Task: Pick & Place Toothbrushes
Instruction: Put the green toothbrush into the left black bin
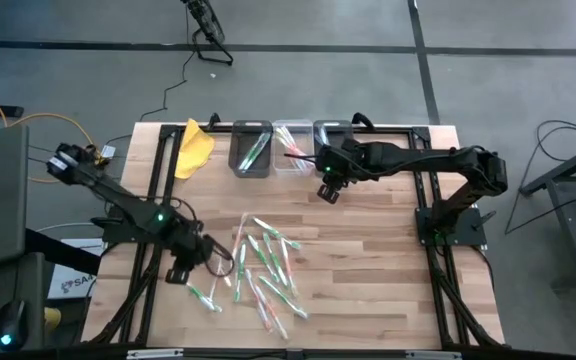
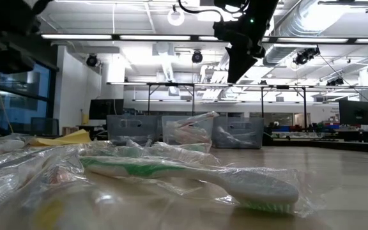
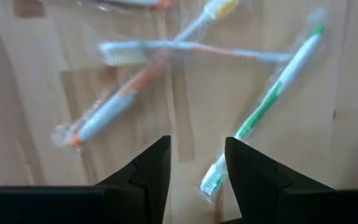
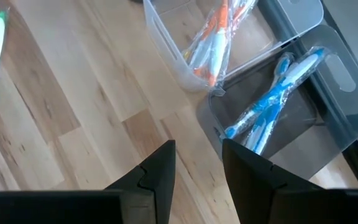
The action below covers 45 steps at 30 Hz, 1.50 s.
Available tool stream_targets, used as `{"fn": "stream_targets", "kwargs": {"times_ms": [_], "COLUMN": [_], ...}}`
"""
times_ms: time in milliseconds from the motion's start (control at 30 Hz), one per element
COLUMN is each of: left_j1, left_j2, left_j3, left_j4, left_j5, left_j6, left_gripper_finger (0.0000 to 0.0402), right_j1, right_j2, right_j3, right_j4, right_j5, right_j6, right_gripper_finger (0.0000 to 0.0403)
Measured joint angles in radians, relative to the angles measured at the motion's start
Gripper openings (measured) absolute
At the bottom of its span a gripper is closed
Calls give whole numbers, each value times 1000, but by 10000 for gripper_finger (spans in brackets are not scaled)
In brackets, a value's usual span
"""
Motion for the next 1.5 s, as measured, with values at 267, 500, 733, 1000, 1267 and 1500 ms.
{"fn": "stream_targets", "kwargs": {"times_ms": [267, 500, 733, 1000, 1267, 1500], "left_j1": [-142, -231, -322, -362, -361, -351], "left_j2": [132, 220, 341, 425, 415, 413], "left_j3": [0, 0, 0, 5, 2, 61], "left_j4": [22, 205, 227, 205, 187, 54], "left_j5": [8, -7, -20, -65, -132, -142], "left_j6": [-73, -71, -66, -54, -49, 18], "left_gripper_finger": [195, 256, 247, 195, 56, 16], "right_j1": [-3, -3, -3, -3, -2, -2], "right_j2": [0, 0, 0, 0, 0, 0], "right_j3": [0, 0, 0, 0, 0, 0], "right_j4": [3, 3, 3, 4, 5, 4], "right_j5": [1, 8, 8, 8, 8, 8], "right_j6": [-22, -23, -29, -34, -34, -37], "right_gripper_finger": [125, 125, 125, 125, 125, 125]}}
